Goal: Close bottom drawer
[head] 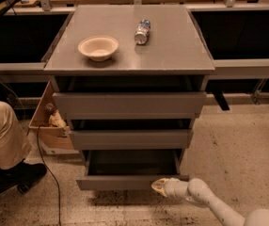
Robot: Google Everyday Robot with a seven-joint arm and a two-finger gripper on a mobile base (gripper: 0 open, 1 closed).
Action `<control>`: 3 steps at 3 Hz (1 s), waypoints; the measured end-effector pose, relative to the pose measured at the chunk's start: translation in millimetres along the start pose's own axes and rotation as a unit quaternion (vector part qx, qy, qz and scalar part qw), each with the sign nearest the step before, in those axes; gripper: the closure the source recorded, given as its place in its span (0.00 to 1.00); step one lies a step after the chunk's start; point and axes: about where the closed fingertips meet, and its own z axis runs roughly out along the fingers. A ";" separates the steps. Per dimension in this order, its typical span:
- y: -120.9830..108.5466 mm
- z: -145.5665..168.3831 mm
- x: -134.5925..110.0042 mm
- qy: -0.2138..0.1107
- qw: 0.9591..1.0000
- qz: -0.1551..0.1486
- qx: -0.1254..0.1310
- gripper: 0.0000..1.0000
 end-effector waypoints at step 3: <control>-23.8 38.2 -18.1 -0.049 0.999 -0.019 0.007 1.00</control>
Offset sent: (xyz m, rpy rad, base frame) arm 0.0871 0.0315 -0.0065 0.1108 -0.1524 -0.0006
